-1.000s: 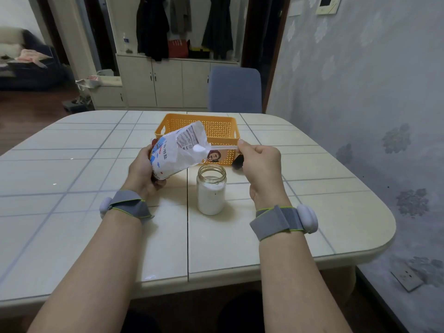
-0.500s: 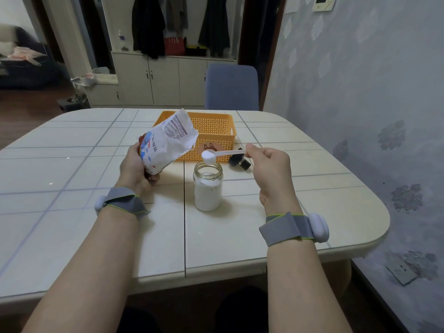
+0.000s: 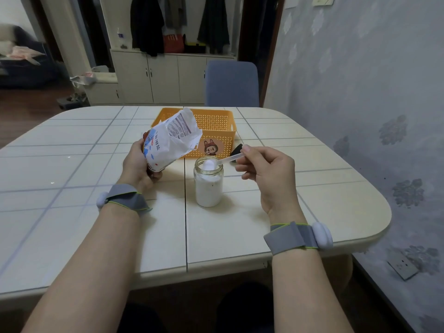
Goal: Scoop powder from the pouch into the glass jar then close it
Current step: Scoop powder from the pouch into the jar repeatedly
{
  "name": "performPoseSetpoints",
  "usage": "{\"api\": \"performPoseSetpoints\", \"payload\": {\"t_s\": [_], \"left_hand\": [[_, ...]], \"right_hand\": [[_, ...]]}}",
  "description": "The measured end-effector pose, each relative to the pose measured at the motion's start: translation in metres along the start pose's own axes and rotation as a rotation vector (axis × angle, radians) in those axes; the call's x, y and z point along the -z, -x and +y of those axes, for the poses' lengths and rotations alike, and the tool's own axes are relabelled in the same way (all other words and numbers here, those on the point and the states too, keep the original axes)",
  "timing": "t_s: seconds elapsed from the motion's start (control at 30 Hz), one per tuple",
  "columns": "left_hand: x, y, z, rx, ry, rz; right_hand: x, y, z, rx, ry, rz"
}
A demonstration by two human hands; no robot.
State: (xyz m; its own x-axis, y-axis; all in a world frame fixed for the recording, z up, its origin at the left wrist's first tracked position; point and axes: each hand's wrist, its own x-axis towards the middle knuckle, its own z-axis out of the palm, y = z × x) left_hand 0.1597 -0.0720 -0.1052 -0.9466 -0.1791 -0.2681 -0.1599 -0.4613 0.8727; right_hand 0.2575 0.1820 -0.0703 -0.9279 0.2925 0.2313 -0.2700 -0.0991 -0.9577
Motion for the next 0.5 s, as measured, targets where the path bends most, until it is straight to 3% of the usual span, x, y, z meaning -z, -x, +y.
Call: {"api": "performPoseSetpoints", "payload": {"t_s": [0.5], "left_hand": [[-0.0022, 0.0005, -0.0015, 0.014, -0.001, -0.017]], "right_hand": [[-0.0015, -0.0010, 0.0061, 0.042, -0.116, -0.019]]}}
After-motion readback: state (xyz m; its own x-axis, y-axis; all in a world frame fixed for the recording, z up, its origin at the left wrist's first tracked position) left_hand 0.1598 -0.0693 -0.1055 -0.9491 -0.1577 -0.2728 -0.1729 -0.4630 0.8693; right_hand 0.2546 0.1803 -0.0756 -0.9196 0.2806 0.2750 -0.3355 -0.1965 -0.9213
